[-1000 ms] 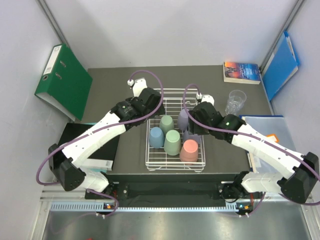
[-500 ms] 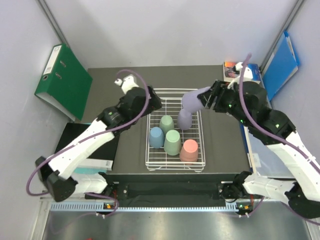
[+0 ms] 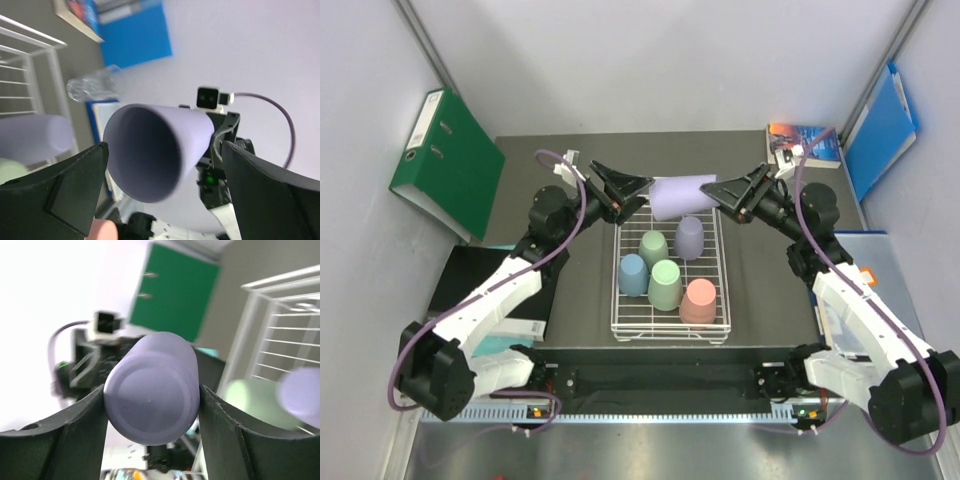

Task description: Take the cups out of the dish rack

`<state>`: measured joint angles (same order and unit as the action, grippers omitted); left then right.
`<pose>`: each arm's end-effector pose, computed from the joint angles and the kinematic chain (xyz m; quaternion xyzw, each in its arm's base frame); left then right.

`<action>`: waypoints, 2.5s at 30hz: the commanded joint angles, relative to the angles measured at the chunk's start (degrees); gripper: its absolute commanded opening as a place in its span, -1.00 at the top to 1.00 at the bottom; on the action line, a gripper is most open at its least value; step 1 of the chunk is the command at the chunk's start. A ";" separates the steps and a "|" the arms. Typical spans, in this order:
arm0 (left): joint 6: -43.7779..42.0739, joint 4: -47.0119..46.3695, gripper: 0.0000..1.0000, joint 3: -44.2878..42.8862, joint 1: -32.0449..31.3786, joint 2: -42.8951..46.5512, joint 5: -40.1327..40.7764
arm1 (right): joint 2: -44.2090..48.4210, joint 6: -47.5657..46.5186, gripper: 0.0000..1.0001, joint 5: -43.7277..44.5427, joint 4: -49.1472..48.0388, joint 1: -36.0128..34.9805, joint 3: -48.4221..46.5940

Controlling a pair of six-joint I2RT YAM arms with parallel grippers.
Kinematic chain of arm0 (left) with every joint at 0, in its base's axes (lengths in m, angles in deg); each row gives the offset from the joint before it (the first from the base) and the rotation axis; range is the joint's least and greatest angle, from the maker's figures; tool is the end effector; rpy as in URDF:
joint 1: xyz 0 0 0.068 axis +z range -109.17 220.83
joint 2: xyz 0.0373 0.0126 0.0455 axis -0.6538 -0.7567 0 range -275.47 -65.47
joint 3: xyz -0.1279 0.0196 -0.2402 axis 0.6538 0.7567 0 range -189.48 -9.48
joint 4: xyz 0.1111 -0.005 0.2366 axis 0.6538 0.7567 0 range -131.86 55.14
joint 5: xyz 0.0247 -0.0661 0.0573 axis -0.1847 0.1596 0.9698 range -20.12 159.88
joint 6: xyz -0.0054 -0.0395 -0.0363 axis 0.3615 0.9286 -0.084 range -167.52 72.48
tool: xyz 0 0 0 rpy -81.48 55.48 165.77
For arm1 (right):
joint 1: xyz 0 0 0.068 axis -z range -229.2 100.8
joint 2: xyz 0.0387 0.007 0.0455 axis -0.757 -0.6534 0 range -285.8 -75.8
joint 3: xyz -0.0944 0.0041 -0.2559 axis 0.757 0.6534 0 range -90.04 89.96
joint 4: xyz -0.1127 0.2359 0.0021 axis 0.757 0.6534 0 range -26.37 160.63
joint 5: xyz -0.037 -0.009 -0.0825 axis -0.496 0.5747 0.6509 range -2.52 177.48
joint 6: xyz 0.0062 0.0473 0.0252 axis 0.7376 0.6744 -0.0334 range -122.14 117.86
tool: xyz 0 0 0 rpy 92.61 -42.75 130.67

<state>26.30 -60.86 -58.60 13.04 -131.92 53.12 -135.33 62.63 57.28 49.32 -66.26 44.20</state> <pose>0.2379 -0.1368 0.3429 -0.1733 0.6753 -0.6141 0.3698 0.2271 0.0885 0.3420 0.1056 0.6963 0.5878 0.3982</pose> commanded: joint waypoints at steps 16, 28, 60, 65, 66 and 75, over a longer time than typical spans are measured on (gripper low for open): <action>6.86 -22.03 -0.76 -3.70 -1.65 -4.64 -13.57 | -2.61 4.75 1.00 -9.97 -18.39 -2.18 -2.76; 3.79 -20.56 0.82 -6.86 -4.64 -7.11 -15.68 | -4.55 0.80 1.00 -8.13 -15.50 -6.41 -4.42; -43.59 83.77 1.00 -89.39 14.07 -61.76 34.61 | -8.41 -34.01 -0.84 43.82 62.38 -6.67 -33.08; -43.85 83.08 1.00 -87.65 14.78 -65.65 33.80 | -9.90 -34.80 -0.84 43.38 62.20 -6.67 -33.17; -43.85 82.29 1.00 -86.76 14.78 -65.47 33.63 | -9.99 -34.72 -0.84 43.29 62.21 -6.67 -33.34; -44.03 79.82 1.00 -83.68 14.78 -67.40 30.55 | -12.28 -34.89 -0.84 40.39 60.98 -6.76 -32.03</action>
<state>-16.87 20.62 -142.82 27.99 -199.68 85.12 -147.15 28.43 99.18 111.29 -72.36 13.67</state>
